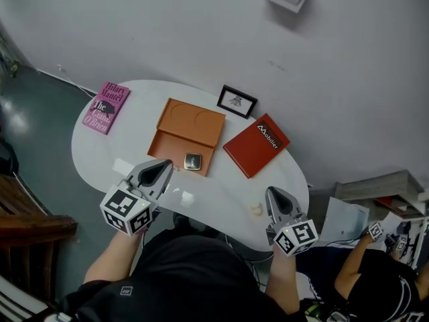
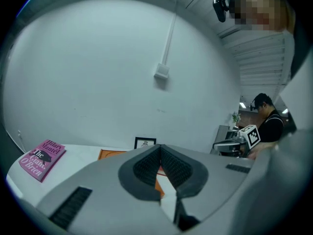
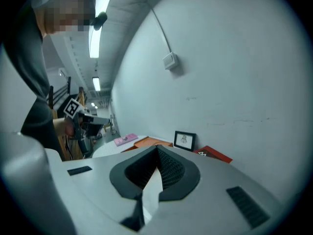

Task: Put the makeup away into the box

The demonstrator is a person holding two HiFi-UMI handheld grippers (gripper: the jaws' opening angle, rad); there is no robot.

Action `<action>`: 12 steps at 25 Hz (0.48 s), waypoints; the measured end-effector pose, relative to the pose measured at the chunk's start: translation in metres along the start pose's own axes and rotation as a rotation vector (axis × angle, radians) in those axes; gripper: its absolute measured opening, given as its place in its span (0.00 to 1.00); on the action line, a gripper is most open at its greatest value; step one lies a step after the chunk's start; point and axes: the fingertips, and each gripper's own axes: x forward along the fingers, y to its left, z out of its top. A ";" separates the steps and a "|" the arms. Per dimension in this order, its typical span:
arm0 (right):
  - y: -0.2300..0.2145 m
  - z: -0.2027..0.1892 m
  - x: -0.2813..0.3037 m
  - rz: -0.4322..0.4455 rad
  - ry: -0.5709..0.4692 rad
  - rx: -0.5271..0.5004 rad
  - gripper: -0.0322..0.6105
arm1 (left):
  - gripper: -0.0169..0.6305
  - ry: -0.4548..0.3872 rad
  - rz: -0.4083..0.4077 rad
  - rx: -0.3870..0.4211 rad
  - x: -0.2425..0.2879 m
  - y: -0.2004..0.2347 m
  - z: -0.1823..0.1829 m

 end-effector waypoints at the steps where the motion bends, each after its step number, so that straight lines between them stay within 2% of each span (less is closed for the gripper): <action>1: -0.002 -0.013 -0.001 -0.013 0.039 -0.007 0.11 | 0.05 0.009 -0.010 -0.002 0.002 -0.003 -0.003; 6: -0.030 -0.064 -0.016 -0.116 0.131 0.043 0.11 | 0.05 0.071 -0.049 0.006 0.014 -0.014 -0.011; 11: -0.043 -0.120 -0.022 -0.136 0.207 0.094 0.12 | 0.05 0.164 -0.067 0.021 0.023 -0.028 -0.029; 12: -0.044 -0.134 -0.023 -0.136 0.239 0.094 0.16 | 0.05 0.182 -0.073 0.020 0.025 -0.031 -0.033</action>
